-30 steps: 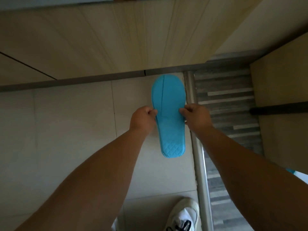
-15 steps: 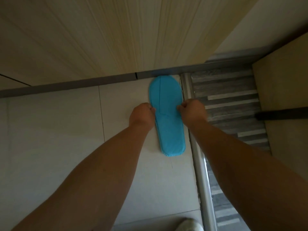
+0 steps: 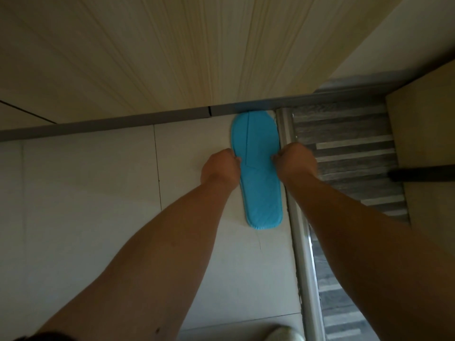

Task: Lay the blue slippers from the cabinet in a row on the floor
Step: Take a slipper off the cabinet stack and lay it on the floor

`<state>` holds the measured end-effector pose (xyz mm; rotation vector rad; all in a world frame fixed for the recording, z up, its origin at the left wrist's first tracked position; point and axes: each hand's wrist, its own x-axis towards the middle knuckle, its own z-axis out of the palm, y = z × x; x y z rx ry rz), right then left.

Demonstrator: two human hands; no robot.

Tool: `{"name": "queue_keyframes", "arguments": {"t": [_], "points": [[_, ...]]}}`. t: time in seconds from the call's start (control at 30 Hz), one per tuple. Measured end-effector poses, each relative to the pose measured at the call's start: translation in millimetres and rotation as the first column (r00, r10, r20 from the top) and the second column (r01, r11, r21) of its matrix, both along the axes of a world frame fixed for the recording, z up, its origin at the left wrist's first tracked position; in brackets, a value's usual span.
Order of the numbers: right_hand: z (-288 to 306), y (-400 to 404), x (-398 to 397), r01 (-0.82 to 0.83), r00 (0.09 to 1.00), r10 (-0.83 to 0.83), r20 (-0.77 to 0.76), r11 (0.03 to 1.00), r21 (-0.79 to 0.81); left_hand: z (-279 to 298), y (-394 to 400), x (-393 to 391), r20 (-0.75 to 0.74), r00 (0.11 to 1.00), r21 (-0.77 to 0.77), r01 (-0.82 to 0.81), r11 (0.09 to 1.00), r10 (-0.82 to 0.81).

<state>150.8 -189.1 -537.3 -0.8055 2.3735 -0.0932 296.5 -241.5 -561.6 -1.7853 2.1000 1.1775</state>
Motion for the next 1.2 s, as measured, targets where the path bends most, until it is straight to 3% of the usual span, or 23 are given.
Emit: {"name": "queue_keyframes", "arguments": {"t": [0.57,0.77,0.93,1.1,1.2], "points": [[9,-1,2,-0.042,0.999,0.043,-0.031,0.998,0.036,4,1,-4,0.028,0.999,0.018,0.031,0.999,-0.032],[39,8,5,-0.023,0.999,0.025,-0.032,0.998,0.06,40,0,5,0.097,0.995,0.044,0.028,0.999,-0.032],[104,37,29,-0.204,0.979,0.205,-0.023,0.978,0.039,113,21,36,0.215,0.94,-0.09,0.29,0.953,-0.266],[192,78,59,-0.434,0.899,0.432,-0.068,0.901,-0.004,214,46,58,0.303,0.802,-0.14,0.572,0.808,-0.515],[243,99,73,-0.53,0.838,0.527,-0.142,0.848,0.023,270,59,69,0.305,0.742,-0.161,0.658,0.735,-0.597]]}}
